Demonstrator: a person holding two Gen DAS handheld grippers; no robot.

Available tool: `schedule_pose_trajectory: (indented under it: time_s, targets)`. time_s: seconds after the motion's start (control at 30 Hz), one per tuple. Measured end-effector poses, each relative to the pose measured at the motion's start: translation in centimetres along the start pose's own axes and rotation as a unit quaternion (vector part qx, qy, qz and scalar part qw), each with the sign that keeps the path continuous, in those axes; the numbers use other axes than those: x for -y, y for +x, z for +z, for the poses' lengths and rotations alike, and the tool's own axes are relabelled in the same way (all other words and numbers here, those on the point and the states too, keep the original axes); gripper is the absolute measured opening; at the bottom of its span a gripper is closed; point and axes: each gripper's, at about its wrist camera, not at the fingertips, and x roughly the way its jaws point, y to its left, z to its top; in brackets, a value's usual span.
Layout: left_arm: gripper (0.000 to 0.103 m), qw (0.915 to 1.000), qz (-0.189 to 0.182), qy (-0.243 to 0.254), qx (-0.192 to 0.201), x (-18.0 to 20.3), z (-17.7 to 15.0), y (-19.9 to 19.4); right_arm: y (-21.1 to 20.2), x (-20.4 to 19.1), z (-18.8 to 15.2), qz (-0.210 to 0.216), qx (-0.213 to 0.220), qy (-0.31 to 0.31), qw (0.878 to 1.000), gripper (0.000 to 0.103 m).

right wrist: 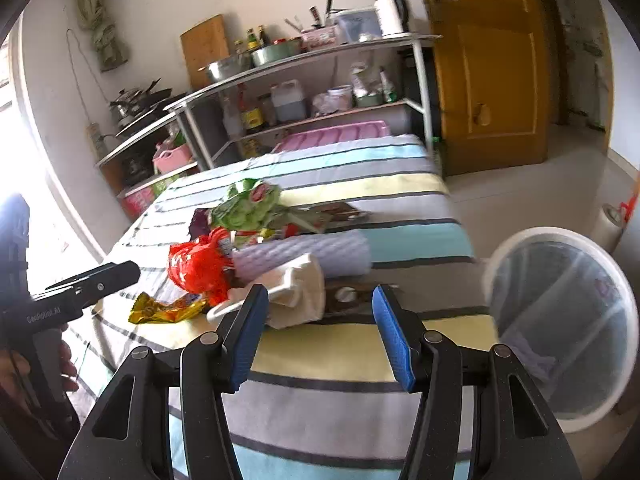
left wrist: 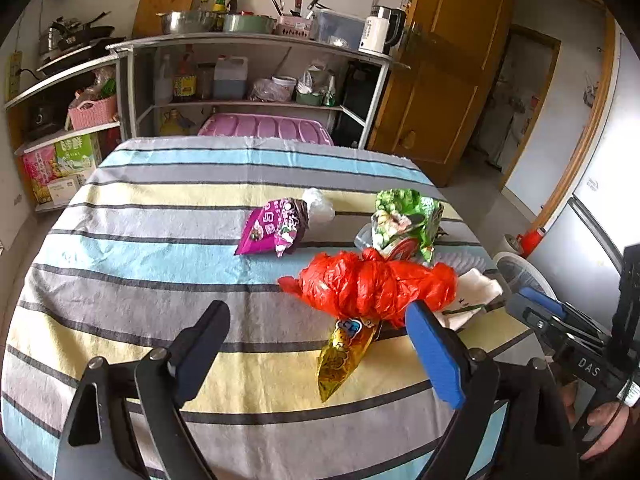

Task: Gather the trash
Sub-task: 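Move both tools back over the table toward the red bag, then grasp the red plastic bag with the left tool while the right tool grasps the white paper bag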

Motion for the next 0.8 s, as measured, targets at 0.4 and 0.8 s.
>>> schedule_pose_trajectory:
  time_s: [0.4, 0.8]
  targets:
    - [0.092, 0.9991, -0.032, 0.006, -0.026, 0.7, 1.4, 2.9, 3.3, -0.9, 1.0, 0.017, -0.041, -0.006, 0.999, 0.048]
    - [0.092, 0.9977, -0.04, 0.012, -0.053, 1.7, 2.0, 5.3, 2.6, -0.4, 0.6, 0.032, -0.035, 0.003, 0.999, 0.016]
